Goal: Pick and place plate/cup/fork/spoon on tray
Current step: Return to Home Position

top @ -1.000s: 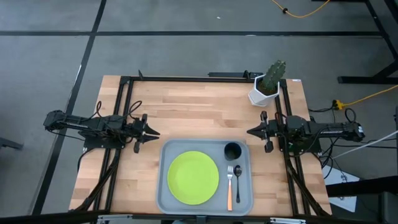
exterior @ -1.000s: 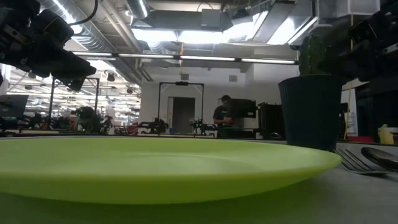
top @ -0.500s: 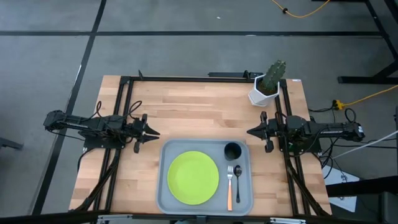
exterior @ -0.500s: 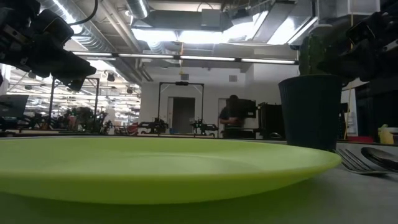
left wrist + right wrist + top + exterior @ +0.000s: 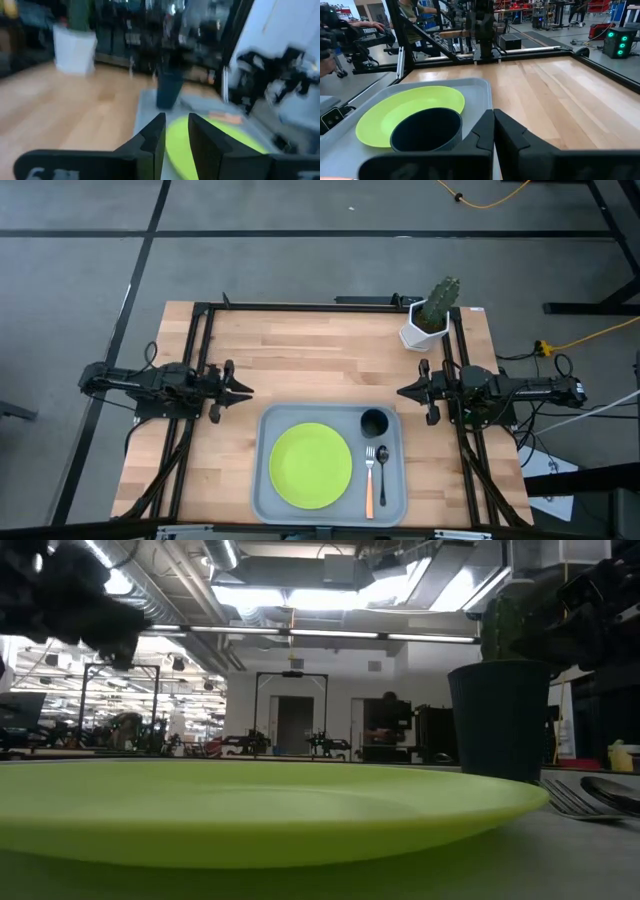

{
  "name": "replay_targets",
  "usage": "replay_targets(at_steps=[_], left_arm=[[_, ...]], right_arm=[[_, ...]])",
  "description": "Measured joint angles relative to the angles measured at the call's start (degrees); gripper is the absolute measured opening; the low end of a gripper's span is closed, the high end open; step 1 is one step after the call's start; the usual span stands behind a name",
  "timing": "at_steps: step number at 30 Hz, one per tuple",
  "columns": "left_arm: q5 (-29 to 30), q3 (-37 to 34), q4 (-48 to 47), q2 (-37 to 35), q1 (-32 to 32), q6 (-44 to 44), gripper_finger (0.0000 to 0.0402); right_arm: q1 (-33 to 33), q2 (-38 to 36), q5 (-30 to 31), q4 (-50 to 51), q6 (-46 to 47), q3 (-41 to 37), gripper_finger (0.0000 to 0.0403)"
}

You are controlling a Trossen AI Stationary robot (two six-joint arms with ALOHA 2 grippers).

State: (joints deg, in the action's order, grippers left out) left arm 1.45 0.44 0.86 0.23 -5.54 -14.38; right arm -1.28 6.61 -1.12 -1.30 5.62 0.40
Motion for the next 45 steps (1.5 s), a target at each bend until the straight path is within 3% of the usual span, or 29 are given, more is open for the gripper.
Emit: replay_targets(at_steps=[11,18,24,45], left_arm=[[-1.19,0.01,-0.19,-0.09,1.47,23.1,0.0077],[0.92,-0.04,0.74,-0.09,7.77,20.5,0.0077],[5.75,-0.04,1.12,0.13,8.04,20.95,0.0077],[5.95,-0.04,1.29,0.13,8.04,20.92,0.0076]], right_arm=[[-0.01,0.0,0.02,-0.19,-0.1,0.05,0.001],[-0.02,0.0,0.02,-0.07,-0.08,0.07,0.001],[0.0,0.0,0.02,-0.07,-0.1,0.07,0.001],[0.0,0.0,0.02,-0.05,-0.1,0.07,0.001]])
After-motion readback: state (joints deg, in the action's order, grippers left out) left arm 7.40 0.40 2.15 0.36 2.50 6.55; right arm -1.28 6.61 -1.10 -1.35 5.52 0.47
